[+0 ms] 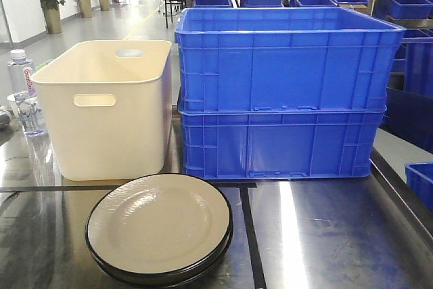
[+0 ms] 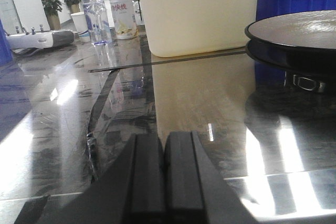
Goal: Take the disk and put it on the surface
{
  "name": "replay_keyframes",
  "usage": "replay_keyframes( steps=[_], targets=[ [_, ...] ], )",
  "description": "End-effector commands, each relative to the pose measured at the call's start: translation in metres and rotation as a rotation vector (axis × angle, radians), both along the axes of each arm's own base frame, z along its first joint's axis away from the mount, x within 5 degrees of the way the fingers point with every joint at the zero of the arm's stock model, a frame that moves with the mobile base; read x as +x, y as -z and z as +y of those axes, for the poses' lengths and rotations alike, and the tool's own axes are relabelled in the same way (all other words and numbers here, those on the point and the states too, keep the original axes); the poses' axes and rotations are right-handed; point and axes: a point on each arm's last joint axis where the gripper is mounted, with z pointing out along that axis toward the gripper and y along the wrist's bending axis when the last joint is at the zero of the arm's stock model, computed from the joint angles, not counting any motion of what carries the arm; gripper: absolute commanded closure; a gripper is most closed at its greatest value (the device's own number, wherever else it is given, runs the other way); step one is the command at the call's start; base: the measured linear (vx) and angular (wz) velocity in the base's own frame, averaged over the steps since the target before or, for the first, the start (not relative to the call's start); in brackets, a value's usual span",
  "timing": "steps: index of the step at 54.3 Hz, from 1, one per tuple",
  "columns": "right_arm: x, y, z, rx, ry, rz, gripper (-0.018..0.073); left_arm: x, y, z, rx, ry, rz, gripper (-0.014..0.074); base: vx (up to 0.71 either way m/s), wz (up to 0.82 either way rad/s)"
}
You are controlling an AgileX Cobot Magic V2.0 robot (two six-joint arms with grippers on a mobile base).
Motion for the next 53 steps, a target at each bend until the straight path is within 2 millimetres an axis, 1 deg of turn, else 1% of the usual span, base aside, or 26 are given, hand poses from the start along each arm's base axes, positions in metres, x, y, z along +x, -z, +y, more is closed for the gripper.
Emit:
replay_keyframes(
  steps=[1,5,11,53],
  targets=[
    [-0.0085,0.0047,-0.0014,-0.008,0.025,-0.124,0.0566,0.0001,0.0003,0.0002,0.001,0.000,-0.067,0.0595,0.00,0.00],
    [-0.0149,0.0100,-0.0012,-0.028,0.026,-0.119,0.0566,0.0001,0.0003,0.0002,0.001,0.000,-0.067,0.0595,0.00,0.00],
    [-0.0138,0.0128,-0.0014,-0.068,0.024,-0.081,0.0566,0.0000,0.0000,0.0002,0.002,0.000,-0.069,0.0595,0.00,0.00],
    [-0.0141,0.0129,-0.0016,-0.068,0.028,-0.082,0.0566,0.0000,0.0000,0.0002,0.002,0.000,-0.068,0.0595,0.00,0.00]
  ],
)
